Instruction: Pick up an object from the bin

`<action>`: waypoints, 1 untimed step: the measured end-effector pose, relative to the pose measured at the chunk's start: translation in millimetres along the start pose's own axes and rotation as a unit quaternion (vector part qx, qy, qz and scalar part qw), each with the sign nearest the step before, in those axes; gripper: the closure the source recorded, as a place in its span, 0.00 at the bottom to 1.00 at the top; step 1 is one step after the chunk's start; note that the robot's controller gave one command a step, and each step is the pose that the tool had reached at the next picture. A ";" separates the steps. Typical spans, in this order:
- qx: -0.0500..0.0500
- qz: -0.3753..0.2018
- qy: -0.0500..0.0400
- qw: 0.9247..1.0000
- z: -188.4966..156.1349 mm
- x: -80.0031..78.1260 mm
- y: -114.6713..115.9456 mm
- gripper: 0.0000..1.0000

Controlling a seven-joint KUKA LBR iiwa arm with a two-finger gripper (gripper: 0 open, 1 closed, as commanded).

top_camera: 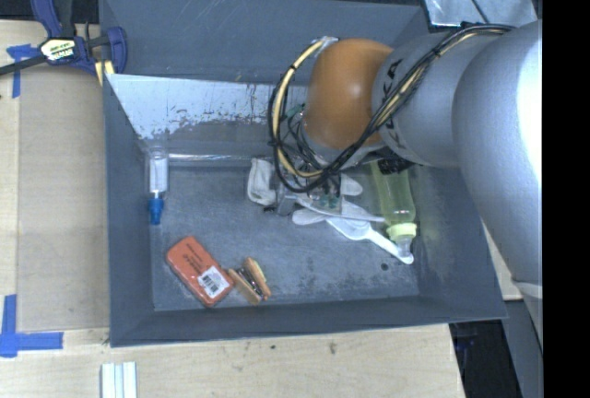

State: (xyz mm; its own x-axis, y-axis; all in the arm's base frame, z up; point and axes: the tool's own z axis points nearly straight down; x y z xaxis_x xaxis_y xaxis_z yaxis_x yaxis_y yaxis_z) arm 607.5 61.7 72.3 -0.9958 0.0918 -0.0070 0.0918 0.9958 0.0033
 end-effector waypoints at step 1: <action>0.000 0.000 0.000 1.000 0.0 0.0 0.0 1.00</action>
Offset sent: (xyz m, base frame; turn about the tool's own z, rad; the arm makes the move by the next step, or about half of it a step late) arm 0.0000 0.0000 0.0000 0.0000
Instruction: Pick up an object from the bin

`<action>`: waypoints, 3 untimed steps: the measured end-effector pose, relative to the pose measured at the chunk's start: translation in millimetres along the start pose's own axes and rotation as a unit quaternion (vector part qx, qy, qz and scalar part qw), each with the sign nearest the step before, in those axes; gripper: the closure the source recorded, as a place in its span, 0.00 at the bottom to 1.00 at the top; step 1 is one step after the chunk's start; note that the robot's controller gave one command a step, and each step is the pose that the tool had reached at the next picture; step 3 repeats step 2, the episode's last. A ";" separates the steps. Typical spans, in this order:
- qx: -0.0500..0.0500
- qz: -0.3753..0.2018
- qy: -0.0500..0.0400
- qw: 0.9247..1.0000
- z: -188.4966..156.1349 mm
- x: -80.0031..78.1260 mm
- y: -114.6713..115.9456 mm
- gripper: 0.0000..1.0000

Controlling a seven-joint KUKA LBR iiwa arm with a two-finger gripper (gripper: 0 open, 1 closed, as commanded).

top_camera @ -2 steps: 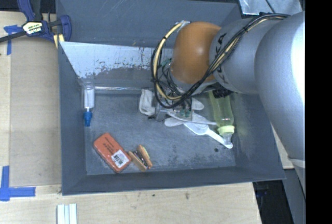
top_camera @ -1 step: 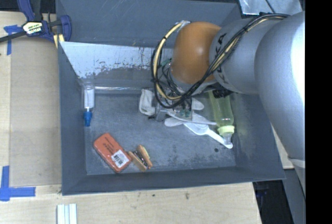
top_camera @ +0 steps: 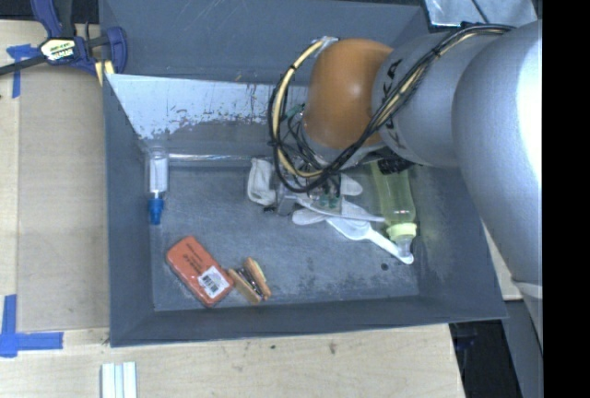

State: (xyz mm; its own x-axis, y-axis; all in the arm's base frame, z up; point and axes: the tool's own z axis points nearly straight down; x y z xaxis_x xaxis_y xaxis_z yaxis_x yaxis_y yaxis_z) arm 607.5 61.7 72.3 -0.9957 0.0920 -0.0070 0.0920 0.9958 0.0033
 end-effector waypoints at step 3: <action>0.000 0.000 0.000 1.000 0.0 0.0 0.0 1.00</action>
Offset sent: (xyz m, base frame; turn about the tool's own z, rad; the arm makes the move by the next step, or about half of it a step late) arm 0.0000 0.0000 0.0000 0.0000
